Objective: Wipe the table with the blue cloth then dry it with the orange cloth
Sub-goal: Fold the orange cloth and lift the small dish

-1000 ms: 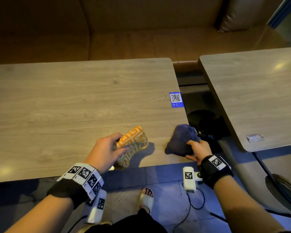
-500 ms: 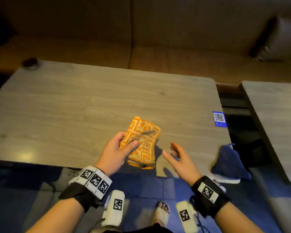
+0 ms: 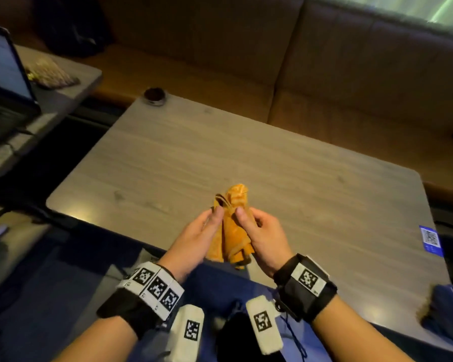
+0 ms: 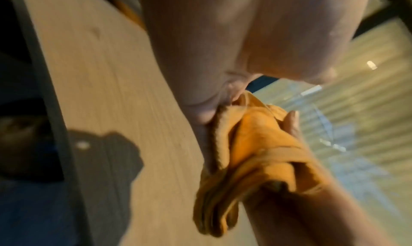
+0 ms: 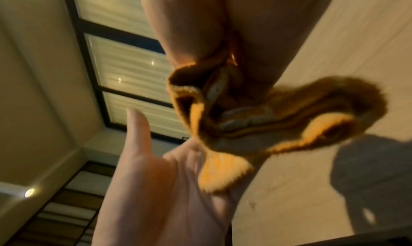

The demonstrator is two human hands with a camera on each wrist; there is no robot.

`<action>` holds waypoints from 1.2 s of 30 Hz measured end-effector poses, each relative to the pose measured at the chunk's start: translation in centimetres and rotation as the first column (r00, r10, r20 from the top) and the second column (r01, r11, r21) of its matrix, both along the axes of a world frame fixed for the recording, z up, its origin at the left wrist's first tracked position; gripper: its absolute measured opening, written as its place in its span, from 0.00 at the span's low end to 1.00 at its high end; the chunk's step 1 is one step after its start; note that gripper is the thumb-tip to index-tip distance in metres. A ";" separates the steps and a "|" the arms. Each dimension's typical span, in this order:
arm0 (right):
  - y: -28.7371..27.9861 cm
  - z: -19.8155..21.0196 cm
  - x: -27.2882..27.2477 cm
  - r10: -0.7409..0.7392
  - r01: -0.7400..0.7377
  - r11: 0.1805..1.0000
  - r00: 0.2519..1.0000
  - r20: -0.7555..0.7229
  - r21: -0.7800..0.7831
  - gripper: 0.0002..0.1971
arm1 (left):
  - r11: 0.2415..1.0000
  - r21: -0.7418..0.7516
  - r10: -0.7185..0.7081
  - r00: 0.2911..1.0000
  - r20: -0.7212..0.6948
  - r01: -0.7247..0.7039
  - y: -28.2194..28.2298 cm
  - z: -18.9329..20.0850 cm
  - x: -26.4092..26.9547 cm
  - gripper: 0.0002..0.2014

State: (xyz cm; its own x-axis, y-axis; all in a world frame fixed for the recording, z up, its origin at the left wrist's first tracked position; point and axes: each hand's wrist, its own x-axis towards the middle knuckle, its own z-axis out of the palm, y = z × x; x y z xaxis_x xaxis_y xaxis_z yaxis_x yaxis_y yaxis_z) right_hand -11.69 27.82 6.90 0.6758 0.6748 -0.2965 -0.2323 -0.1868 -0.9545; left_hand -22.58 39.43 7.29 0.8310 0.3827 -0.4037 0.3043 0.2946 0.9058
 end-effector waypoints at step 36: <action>30.7 -0.5 15.1 -0.062 0.055 0.994 0.995 -0.075 -0.092 0.16 | 0.877 -0.422 0.214 0.973 -0.084 -0.229 31.4 -5.0 14.7 0.25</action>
